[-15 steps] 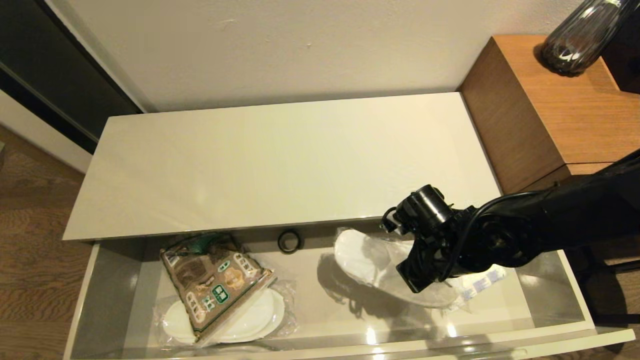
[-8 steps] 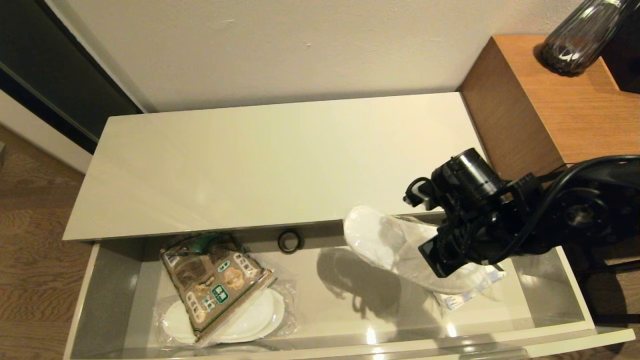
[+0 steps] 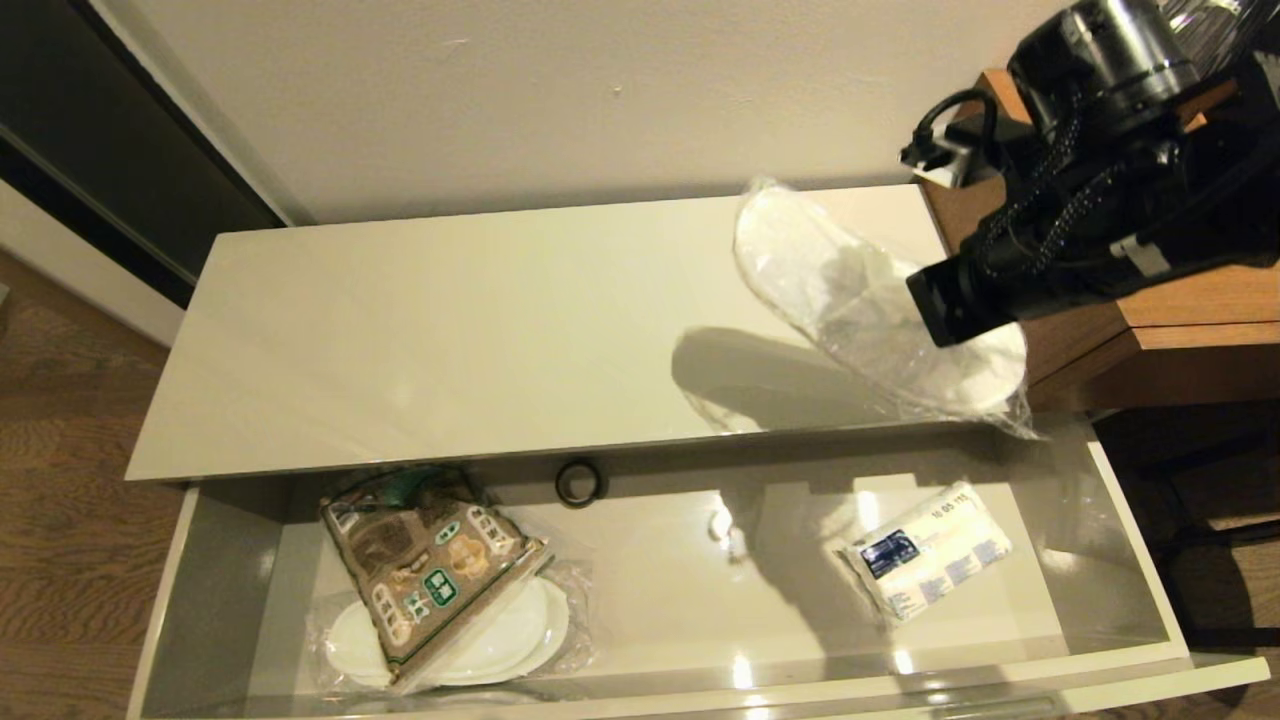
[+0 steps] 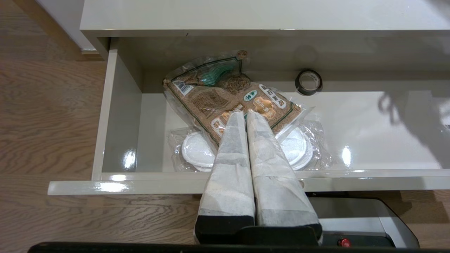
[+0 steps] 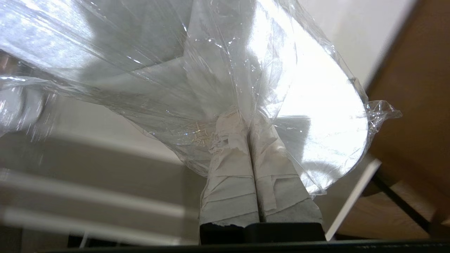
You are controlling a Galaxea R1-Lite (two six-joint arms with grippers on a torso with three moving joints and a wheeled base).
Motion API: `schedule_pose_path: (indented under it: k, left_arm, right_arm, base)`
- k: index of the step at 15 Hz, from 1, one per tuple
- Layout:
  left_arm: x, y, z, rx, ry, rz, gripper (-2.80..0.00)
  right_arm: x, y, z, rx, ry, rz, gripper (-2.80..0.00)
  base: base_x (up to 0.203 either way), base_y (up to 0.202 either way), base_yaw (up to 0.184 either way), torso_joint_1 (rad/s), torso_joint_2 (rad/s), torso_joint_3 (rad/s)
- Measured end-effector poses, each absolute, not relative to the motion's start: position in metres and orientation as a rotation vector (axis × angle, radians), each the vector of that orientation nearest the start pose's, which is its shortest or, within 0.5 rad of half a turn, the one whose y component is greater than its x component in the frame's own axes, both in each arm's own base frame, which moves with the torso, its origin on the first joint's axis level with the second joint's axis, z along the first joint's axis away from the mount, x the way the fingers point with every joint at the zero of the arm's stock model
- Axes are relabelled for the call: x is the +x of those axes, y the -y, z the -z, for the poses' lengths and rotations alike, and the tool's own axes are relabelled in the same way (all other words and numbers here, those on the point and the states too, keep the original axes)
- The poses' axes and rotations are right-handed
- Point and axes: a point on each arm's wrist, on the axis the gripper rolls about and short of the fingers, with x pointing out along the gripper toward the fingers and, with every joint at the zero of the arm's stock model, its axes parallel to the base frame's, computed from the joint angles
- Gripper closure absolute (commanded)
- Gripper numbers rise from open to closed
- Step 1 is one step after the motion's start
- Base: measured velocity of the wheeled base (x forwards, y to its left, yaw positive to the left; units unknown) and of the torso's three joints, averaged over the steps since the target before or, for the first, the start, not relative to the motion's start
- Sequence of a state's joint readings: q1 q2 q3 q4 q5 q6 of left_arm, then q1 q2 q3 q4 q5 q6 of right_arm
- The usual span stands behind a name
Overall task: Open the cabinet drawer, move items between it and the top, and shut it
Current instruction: Place the disposable slippers on the table
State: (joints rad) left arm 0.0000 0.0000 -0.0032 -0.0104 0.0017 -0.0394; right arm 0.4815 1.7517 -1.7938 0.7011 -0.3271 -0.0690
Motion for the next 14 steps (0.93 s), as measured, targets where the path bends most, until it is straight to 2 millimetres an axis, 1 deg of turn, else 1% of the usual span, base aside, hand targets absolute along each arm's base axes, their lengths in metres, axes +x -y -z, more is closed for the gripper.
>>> schedule_pose_path:
  k: [1, 2, 3, 4, 5, 7, 10, 11, 12, 14]
  left_arm:
    - [-0.023, 0.0, -0.077, -0.039, 0.014, -0.002, 0.0]
    - [-0.023, 0.0, -0.077, -0.039, 0.013, -0.001, 0.0]
    - [-0.023, 0.0, -0.077, -0.039, 0.014, -0.001, 0.0]
    - [-0.023, 0.0, -0.077, -0.039, 0.014, -0.002, 0.0]
    - [-0.023, 0.0, -0.077, -0.039, 0.014, -0.001, 0.0]
    - [-0.023, 0.0, -0.077, -0.04, 0.013, -0.002, 0.0]
    - [-0.023, 0.0, -0.077, -0.039, 0.014, -0.002, 0.0]
    - [-0.023, 0.0, -0.077, -0.039, 0.013, -0.001, 0.0]
    - [-0.023, 0.0, -0.077, -0.039, 0.014, -0.002, 0.0]
    - [-0.023, 0.0, -0.077, -0.039, 0.014, -0.002, 0.0]
  right_arm:
    - [0.293, -0.129, -0.319, -0.322, -0.578, -0.116, 0.0]
    - [0.314, -0.121, -0.314, -0.329, -0.571, -0.06, 0.0]
    - [0.334, -0.112, -0.304, -0.339, -0.583, -0.01, 0.0]
    - [0.35, -0.106, -0.294, -0.342, -0.595, 0.026, 0.0]
    - [0.36, -0.103, -0.285, -0.337, -0.611, 0.042, 0.0]
    - [0.367, -0.101, -0.275, -0.328, -0.643, 0.055, 0.0]
    - [0.362, -0.098, -0.274, -0.334, -0.656, 0.056, 0.0]
    - [0.359, -0.097, -0.273, -0.341, -0.662, 0.053, -2.8]
    - [0.356, -0.096, -0.272, -0.355, -0.669, 0.049, -2.8]
    - [0.359, -0.096, -0.275, -0.347, -0.637, 0.054, -2.8]
  base:
    - [0.0, 0.0, 0.0, 0.0, 0.0, 0.0]
    - [0.0, 0.0, 0.0, 0.0, 0.0, 0.0]
    - [0.0, 0.0, 0.0, 0.0, 0.0, 0.0]
    - [0.0, 0.0, 0.0, 0.0, 0.0, 0.0]
    - [0.0, 0.0, 0.0, 0.0, 0.0, 0.0]
    - [0.0, 0.0, 0.0, 0.0, 0.0, 0.0]
    - [0.0, 0.0, 0.0, 0.0, 0.0, 0.0]
    - [0.0, 0.0, 0.0, 0.0, 0.0, 0.0]
    - [0.0, 0.0, 0.0, 0.0, 0.0, 0.0]
    - [0.0, 0.0, 0.0, 0.0, 0.0, 0.0]
